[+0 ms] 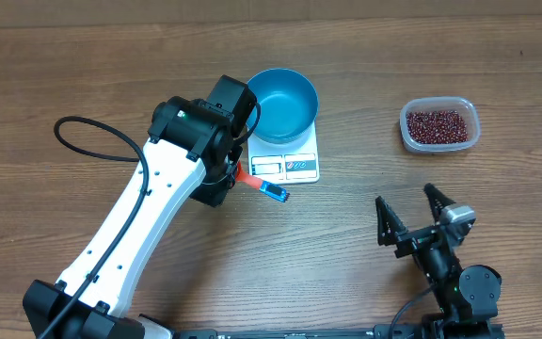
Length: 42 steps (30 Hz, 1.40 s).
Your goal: Scoop item into bowl and weigh 150g on scale
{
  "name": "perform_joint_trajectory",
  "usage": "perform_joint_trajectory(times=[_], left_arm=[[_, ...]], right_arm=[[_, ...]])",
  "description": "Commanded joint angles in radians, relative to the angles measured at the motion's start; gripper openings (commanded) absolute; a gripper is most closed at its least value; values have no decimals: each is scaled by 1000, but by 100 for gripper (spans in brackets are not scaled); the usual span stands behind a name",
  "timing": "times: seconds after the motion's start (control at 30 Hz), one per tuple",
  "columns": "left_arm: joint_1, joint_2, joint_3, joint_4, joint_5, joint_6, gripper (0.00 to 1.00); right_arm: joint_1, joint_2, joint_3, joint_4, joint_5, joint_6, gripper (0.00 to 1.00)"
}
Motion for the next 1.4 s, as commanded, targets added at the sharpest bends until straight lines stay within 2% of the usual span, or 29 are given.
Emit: perform_joint_trajectory(times=[0.0,0.3,0.53,0.73,0.93,1.13,1.37], left_arm=[[-3,-15,11,-3,19,-37,4],[-10,-15,11,-15,74,-37,4],[-10,-15,11,-21,73,-37,4],[-10,-15,11,-19,73,-45,4],[-10,-15,11,-19,72,-47,4],[-10,-15,11,-18,73,-60,4],[-10,-14,11,-18,74,-157,4]], right_arm=[[5,-13,-10,16,-87,228,100],[5,-12,62,-14,-310,230,100],[5,27,261,-270,-229,246,100],[5,179,456,-451,-166,239,100],[5,423,624,-566,-175,239,100],[5,643,669,-531,-380,240,100],[5,845,669,-357,-683,256,100]])
